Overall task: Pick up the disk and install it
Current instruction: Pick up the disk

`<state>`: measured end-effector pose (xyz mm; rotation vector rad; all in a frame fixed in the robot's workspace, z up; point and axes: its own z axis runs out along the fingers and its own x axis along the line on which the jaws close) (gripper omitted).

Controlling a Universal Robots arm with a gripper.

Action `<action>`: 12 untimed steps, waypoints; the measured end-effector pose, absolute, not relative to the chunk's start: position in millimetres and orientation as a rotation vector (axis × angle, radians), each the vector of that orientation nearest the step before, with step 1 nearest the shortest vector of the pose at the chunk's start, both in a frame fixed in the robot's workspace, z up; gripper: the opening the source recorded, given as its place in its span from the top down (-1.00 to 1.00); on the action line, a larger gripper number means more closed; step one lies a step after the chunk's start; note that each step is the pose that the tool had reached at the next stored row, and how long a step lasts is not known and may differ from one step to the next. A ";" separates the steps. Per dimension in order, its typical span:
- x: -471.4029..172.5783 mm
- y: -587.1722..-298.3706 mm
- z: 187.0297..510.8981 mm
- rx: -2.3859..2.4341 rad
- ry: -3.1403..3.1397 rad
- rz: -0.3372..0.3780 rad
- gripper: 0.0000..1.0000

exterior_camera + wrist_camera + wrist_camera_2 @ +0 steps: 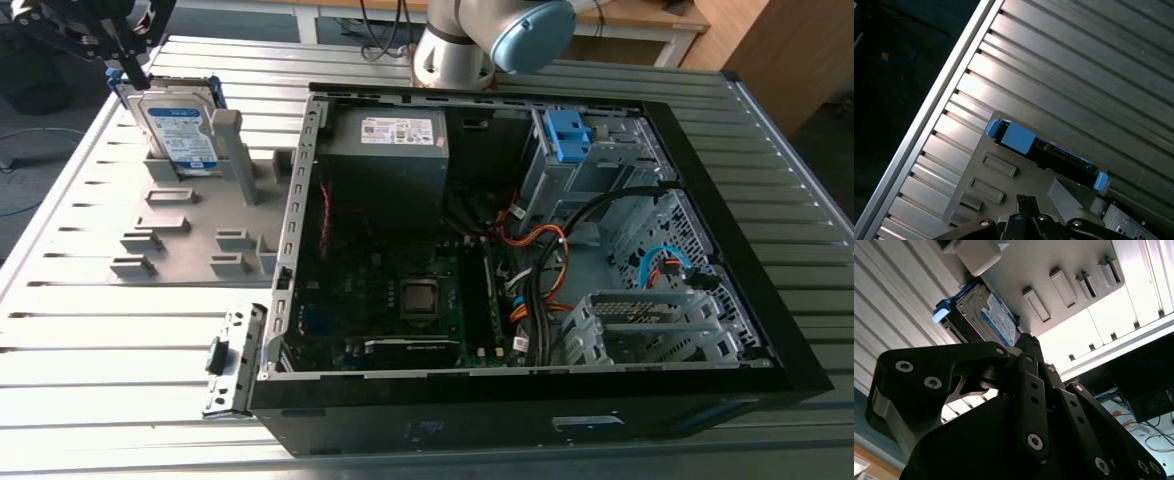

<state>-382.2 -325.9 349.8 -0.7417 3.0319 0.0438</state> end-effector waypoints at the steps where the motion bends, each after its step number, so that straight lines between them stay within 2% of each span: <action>1: -382.2 -325.9 349.8 -0.745 3.031 0.044 0.79; 12: -382.2 -325.9 349.8 -0.774 3.024 0.044 0.79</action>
